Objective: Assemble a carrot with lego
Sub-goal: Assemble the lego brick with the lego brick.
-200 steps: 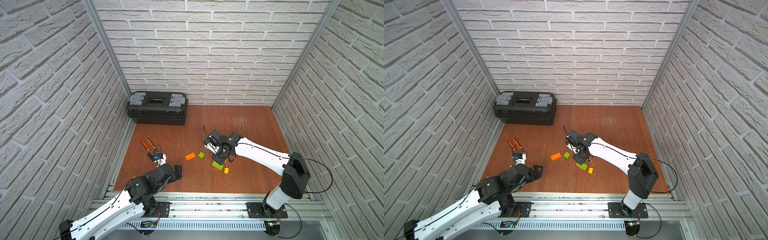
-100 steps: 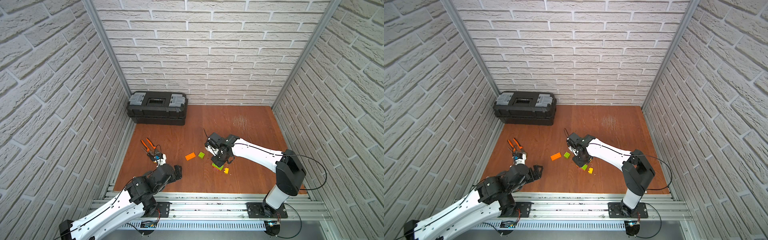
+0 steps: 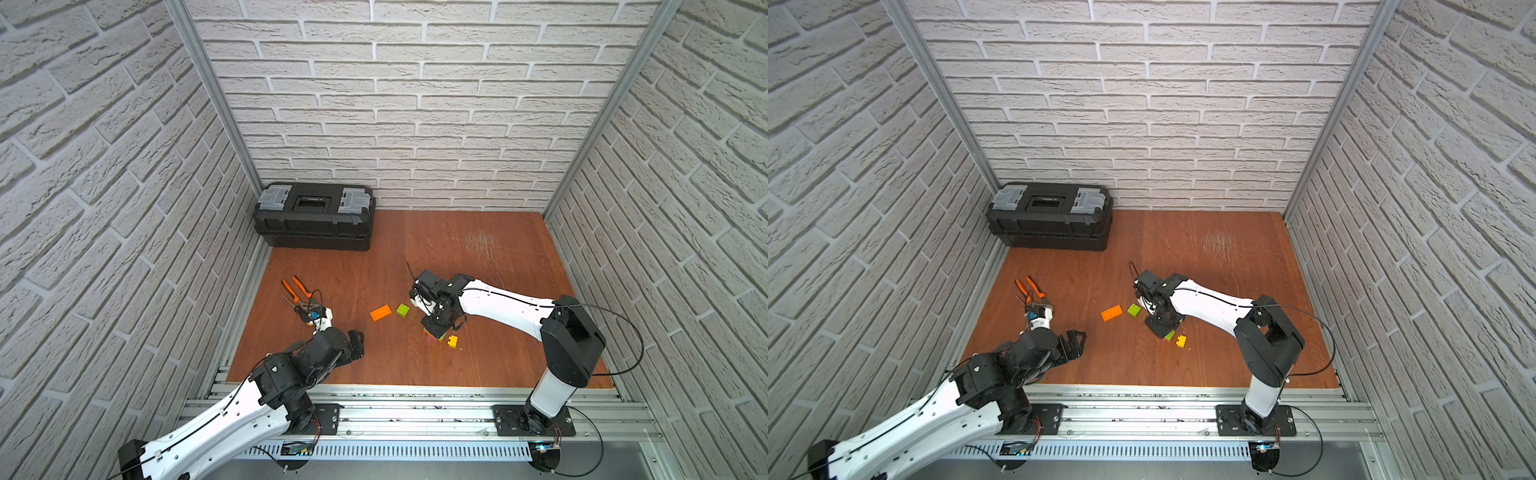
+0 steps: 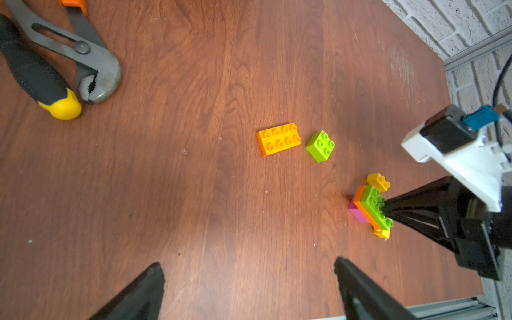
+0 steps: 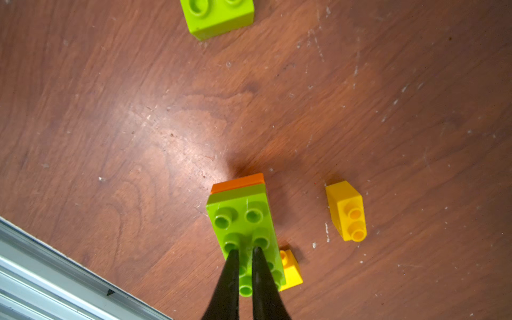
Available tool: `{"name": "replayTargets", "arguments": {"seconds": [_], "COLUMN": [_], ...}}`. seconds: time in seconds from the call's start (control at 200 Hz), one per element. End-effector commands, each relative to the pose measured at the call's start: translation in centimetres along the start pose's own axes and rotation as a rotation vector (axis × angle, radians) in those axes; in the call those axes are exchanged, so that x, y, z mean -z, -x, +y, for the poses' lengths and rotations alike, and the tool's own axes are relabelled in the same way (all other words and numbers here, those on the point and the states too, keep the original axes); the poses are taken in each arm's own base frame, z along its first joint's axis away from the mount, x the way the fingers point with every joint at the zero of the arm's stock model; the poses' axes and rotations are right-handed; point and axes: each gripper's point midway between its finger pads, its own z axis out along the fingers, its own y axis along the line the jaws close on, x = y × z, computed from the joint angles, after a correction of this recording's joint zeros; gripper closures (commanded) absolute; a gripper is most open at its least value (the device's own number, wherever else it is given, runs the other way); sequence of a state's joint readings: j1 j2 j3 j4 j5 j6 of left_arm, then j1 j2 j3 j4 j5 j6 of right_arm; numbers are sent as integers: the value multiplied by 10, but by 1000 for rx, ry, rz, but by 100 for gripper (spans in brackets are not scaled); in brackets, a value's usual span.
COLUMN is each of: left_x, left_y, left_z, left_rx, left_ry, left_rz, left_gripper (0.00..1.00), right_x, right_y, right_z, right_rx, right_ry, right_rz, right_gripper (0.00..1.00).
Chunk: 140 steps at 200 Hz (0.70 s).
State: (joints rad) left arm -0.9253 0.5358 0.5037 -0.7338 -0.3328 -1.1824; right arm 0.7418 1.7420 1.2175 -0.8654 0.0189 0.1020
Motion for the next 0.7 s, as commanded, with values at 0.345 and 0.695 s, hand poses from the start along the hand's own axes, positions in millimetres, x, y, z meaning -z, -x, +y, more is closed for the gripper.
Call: {"name": "replayTargets", "arguments": {"seconds": [0.345, 0.695], "left_x": [-1, -4], "left_y": [0, 2], "left_z": [-1, -6], "left_rx": [-8, -20], "left_ry": [6, 8], "left_rz": [1, 2], "left_gripper": [2, 2], "right_x": [-31, 54], "right_y": [-13, 21], "right_z": [-1, -16], "right_rx": [-17, -51], "right_ry": [1, -56], "right_rz": [70, -160], "right_gripper": [81, 52]}}
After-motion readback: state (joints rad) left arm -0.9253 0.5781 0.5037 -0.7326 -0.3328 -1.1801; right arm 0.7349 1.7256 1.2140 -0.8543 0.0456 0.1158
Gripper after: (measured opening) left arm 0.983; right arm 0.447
